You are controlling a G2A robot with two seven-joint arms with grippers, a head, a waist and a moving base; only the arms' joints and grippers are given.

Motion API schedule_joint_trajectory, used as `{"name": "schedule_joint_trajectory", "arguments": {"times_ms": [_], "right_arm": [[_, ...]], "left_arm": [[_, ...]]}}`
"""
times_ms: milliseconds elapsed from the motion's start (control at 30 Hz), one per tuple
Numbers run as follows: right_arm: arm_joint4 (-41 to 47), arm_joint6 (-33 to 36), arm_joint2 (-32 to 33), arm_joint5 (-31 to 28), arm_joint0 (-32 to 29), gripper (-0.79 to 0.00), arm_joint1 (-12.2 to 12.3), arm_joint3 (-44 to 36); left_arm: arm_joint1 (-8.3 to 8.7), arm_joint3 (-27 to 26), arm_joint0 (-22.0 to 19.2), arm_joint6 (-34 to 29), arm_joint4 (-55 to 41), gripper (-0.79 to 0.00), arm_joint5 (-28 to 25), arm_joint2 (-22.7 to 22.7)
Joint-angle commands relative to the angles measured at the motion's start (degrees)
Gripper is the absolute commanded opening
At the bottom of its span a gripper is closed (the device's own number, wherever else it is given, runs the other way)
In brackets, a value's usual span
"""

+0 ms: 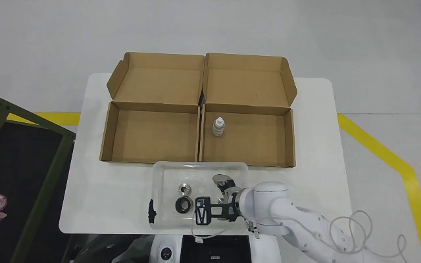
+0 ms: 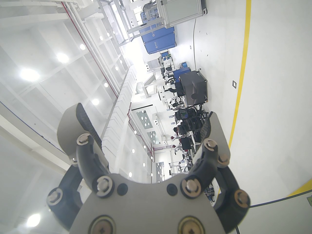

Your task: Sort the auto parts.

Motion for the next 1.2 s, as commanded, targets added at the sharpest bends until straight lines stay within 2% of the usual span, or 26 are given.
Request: {"name": "schedule_joint_trajectory", "arguments": {"times_ms": [0, 67, 133, 200, 367, 433, 500, 533, 600, 833, 1167], "right_arm": [[0.6, 0.1, -0.4, 0.1, 0.5, -0.095, 0.2, 0.3], [1.2, 0.3, -0.9, 0.3, 0.9, -0.175, 0.3, 0.8], [1.7, 0.4, -1.3, 0.4, 1.4, -0.314, 0.5, 1.2], [2.1, 0.5, -1.7, 0.5, 1.7, -0.385, 0.6, 1.5], [2.4, 1.0, -2.8, 1.0, 2.5, -0.416, 1.0, 2.2], [2.5, 1.1, -3.2, 1.2, 2.8, -0.456, 1.1, 2.4], [2.8, 1.3, -3.5, 1.3, 3.1, -0.529, 1.2, 2.4], [2.9, 1.4, -3.6, 1.4, 3.2, -0.576, 1.2, 2.4], [3.3, 1.4, -3.7, 1.4, 3.6, -0.785, 1.3, 2.4], [5.3, -1.0, -2.5, 0.4, 4.2, -0.785, 1.6, 0.8], [-3.5, -13.2, 2.6, 1.0, 2.2, -0.785, 2.7, -5.2]], "left_arm": [[0.0, 0.0, 0.0, 0.0, 0.0, 0.0, 0.0, 0.0], [0.0, 0.0, 0.0, 0.0, 0.0, 0.0, 0.0, 0.0], [0.0, 0.0, 0.0, 0.0, 0.0, 0.0, 0.0, 0.0], [0.0, 0.0, 0.0, 0.0, 0.0, 0.0, 0.0, 0.0], [0.0, 0.0, 0.0, 0.0, 0.0, 0.0, 0.0, 0.0], [0.0, 0.0, 0.0, 0.0, 0.0, 0.0, 0.0, 0.0], [0.0, 0.0, 0.0, 0.0, 0.0, 0.0, 0.0, 0.0], [0.0, 0.0, 0.0, 0.0, 0.0, 0.0, 0.0, 0.0], [0.0, 0.0, 0.0, 0.0, 0.0, 0.0, 0.0, 0.0], [0.0, 0.0, 0.0, 0.0, 0.0, 0.0, 0.0, 0.0], [0.0, 0.0, 0.0, 0.0, 0.0, 0.0, 0.0, 0.0]]}}
